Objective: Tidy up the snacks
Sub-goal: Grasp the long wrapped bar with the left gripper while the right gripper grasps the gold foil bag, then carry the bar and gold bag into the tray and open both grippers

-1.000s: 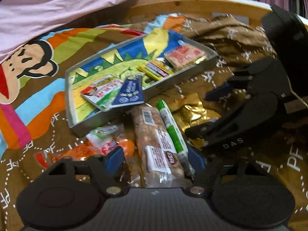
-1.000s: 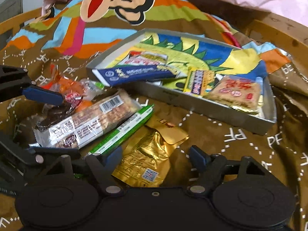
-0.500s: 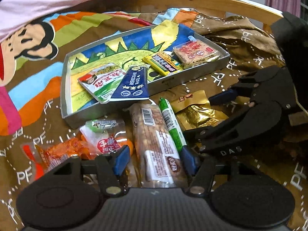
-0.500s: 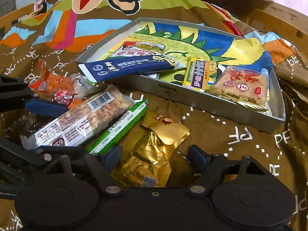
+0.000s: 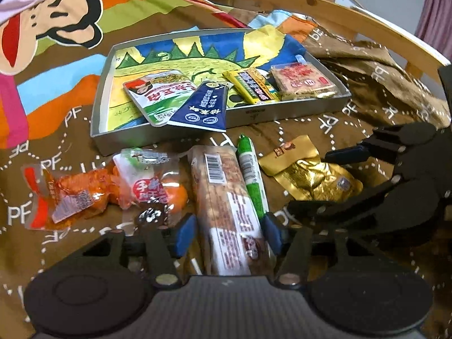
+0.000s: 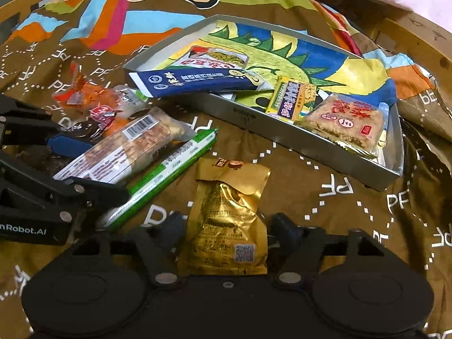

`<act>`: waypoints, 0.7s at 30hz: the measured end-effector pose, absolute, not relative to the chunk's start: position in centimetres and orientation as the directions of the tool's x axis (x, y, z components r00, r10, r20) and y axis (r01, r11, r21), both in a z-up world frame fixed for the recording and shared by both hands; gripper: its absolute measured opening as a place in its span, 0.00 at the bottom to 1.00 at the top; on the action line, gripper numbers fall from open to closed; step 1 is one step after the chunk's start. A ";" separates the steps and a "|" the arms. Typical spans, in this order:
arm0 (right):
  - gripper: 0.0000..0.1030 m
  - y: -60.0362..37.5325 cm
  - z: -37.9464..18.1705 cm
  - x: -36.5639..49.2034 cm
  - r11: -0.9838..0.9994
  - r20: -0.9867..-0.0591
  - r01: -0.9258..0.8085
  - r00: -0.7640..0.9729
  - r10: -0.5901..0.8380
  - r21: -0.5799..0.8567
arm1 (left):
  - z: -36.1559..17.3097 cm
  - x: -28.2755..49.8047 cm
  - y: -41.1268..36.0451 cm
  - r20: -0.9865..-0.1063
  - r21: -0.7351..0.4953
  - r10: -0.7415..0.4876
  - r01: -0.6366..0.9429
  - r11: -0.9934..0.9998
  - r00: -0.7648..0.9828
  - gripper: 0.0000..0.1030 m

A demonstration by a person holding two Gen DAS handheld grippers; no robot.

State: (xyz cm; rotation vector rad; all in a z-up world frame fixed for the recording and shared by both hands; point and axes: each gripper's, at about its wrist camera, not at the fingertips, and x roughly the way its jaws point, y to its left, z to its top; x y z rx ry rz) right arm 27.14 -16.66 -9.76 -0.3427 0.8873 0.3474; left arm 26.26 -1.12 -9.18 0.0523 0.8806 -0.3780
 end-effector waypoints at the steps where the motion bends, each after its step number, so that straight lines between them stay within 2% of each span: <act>1: 0.78 -16.5 -10.0 27.2 0.887 -0.792 -0.434 0.592 0.150 -0.156 | -9.3 26.5 -1.1 -0.759 -0.115 -0.307 0.346 0.931 0.574 0.61; 6: 0.81 -16.2 -10.9 27.5 0.873 -0.780 -0.446 0.610 0.137 -0.196 | -9.7 26.9 -1.0 -0.762 -0.137 -0.318 0.340 0.930 0.564 0.63; 8: 0.76 -16.3 -10.8 27.5 0.875 -0.785 -0.448 0.603 0.145 -0.182 | -9.6 26.8 -1.1 -0.764 -0.131 -0.315 0.342 0.930 0.563 0.59; 9: 0.69 -16.2 -10.7 27.4 0.873 -0.786 -0.453 0.600 0.149 -0.181 | -9.4 26.8 -1.1 -0.764 -0.134 -0.318 0.343 0.930 0.561 0.53; 11: 0.58 -15.8 -10.4 27.1 0.865 -0.782 -0.460 0.608 0.141 -0.202 | -9.2 26.6 -1.1 -0.770 -0.142 -0.321 0.343 0.929 0.552 0.50; 17: 0.52 -15.6 -9.8 25.9 0.849 -0.770 -0.465 0.627 0.117 -0.250 | -8.7 25.5 -0.7 -0.785 -0.175 -0.310 0.289 0.941 0.536 0.48; 21: 0.51 -15.8 -9.3 24.7 0.838 -0.763 -0.470 0.638 0.107 -0.276 | -8.3 24.7 0.1 -0.795 -0.241 -0.326 0.227 0.944 0.511 0.47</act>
